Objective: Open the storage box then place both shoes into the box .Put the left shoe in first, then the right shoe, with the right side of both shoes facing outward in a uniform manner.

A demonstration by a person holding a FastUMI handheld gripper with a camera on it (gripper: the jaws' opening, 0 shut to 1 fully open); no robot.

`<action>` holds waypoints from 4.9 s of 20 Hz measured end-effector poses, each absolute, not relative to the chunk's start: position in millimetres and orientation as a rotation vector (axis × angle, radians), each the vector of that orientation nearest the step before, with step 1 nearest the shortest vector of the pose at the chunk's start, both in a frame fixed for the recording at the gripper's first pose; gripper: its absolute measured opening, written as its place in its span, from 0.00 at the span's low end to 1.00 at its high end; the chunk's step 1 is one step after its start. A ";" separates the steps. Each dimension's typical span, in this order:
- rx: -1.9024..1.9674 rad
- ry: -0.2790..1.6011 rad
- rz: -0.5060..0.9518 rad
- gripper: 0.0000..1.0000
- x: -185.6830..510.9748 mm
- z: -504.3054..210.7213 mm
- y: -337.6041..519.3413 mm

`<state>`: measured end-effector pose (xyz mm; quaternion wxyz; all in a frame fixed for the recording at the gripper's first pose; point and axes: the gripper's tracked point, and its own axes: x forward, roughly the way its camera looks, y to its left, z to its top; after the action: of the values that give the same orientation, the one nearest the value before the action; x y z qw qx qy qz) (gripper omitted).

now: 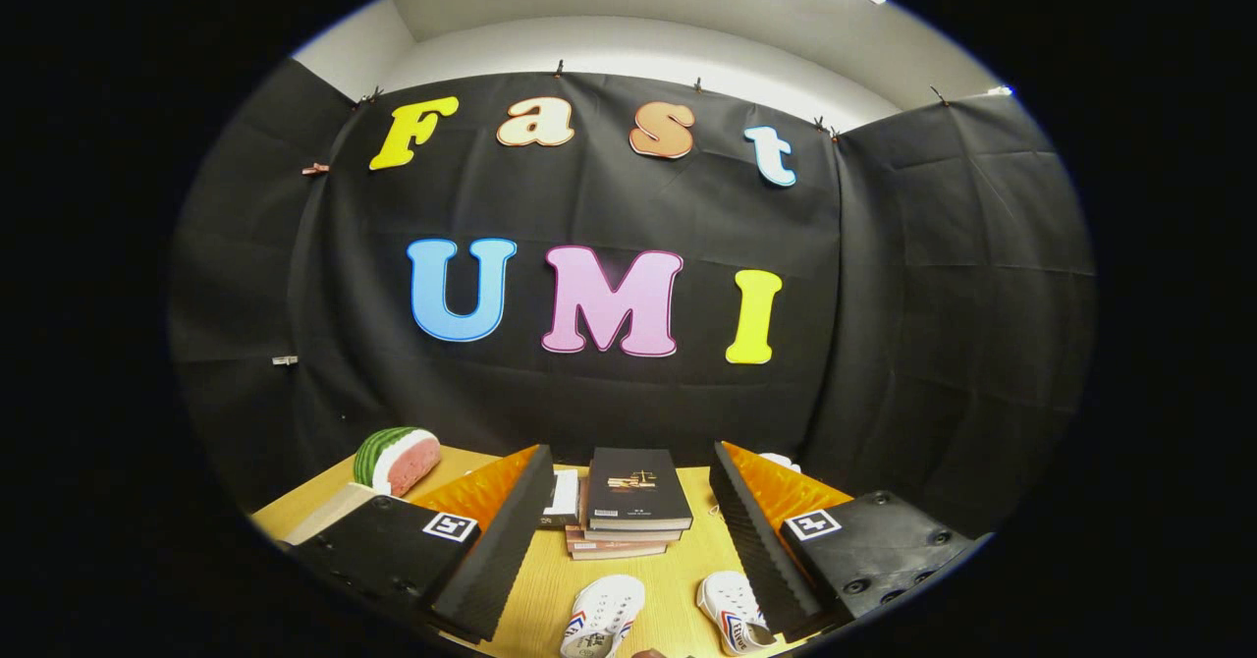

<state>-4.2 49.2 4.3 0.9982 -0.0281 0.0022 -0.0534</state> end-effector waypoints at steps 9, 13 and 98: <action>-0.045 0.036 -0.122 0.97 -12.0 -0.1 64.7; 0.017 0.135 -0.095 0.98 -13.5 -19.3 77.6; 0.679 0.923 0.885 0.97 -1.6 -89.4 526.2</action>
<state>-1.6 526.2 -89.4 0.7491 0.3107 0.4223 0.4049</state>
